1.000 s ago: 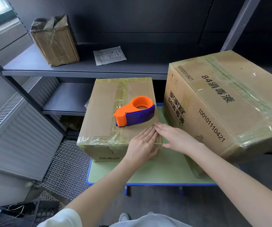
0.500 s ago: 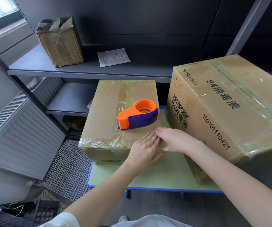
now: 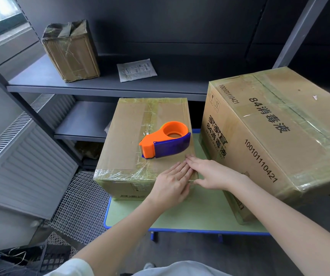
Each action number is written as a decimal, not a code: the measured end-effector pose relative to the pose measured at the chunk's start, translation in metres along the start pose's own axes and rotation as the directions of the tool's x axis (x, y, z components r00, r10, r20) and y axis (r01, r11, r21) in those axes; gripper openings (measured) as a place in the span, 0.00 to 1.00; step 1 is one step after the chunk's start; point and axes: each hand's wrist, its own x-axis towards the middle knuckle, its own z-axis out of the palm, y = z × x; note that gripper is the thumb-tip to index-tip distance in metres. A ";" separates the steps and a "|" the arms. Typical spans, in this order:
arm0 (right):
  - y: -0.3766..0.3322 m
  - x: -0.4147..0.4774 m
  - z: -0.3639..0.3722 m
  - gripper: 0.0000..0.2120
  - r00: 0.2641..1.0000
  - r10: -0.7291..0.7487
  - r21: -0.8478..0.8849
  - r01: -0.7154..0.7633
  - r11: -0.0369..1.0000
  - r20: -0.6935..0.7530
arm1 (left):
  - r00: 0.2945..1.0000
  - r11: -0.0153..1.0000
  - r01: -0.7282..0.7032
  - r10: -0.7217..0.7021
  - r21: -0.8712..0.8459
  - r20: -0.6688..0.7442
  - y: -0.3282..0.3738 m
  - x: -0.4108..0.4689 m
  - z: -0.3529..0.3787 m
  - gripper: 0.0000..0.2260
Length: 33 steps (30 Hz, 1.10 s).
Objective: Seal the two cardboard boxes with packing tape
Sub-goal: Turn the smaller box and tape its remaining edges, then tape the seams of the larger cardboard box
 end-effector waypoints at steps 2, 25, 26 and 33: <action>-0.001 -0.002 0.005 0.36 1.000 -0.002 0.031 0.002 1.000 -0.016 | 1.000 1.000 -0.006 0.005 0.012 0.024 0.001 -0.001 -0.002 0.22; -0.018 0.000 0.020 0.33 0.977 0.091 0.038 -0.085 0.996 -0.195 | 0.963 0.986 0.129 -0.099 -0.104 0.249 -0.023 -0.019 -0.036 0.20; -0.022 0.000 0.018 0.31 0.955 0.087 0.014 -0.086 0.996 -0.285 | 0.964 0.982 0.158 -0.131 -0.102 0.233 -0.027 -0.023 -0.040 0.19; -0.046 0.023 -0.004 0.22 0.814 -0.071 -0.198 -0.054 0.979 -0.577 | 0.932 0.933 0.353 -0.346 -0.062 0.104 -0.046 -0.049 -0.068 0.13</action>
